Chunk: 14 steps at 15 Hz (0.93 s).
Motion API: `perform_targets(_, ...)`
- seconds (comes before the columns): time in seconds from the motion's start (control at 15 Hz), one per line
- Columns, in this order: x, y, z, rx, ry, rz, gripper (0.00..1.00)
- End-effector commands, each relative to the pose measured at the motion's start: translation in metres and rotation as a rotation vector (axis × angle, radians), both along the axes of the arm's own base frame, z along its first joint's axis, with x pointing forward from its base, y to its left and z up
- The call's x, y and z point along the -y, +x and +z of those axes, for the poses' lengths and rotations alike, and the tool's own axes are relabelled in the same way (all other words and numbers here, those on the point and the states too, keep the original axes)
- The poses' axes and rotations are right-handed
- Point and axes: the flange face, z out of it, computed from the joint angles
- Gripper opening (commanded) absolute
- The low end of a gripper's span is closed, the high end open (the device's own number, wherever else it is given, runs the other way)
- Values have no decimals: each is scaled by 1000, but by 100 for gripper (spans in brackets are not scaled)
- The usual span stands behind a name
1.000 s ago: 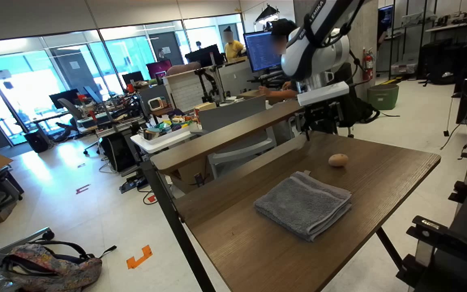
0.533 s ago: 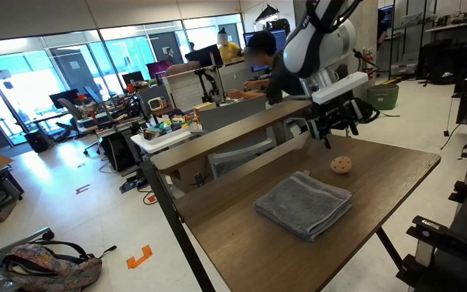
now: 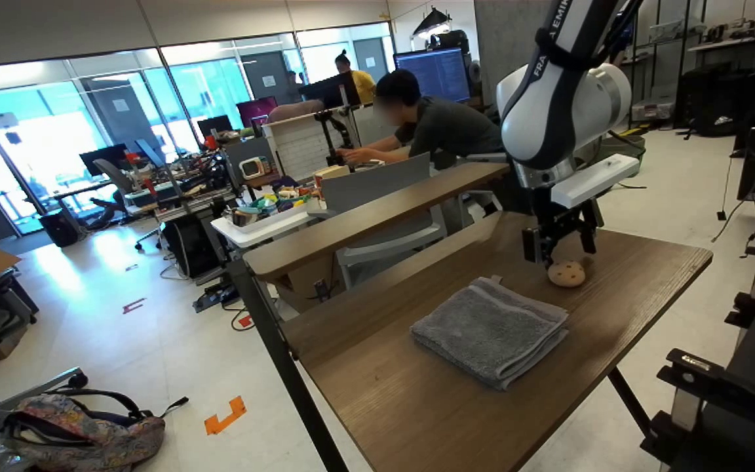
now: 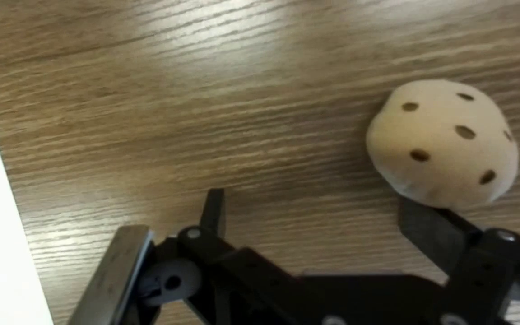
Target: Move the brown object to the left and use the grey towel to wipe the table
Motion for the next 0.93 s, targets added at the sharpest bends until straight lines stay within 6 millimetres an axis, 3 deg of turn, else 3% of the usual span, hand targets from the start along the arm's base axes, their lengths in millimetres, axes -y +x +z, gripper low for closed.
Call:
perform_targets(0.0, -14, -27, 34, 76, 80, 81, 100)
perform_targets(0.4, -29, -52, 80, 101, 148, 134, 100)
perform_targets(0.47, -29, -37, 63, 97, 124, 121, 100)
perform_targets(0.67, -30, -45, 75, 99, 127, 127, 100)
perform_targets(0.87, -30, -46, 69, 96, 130, 125, 100)
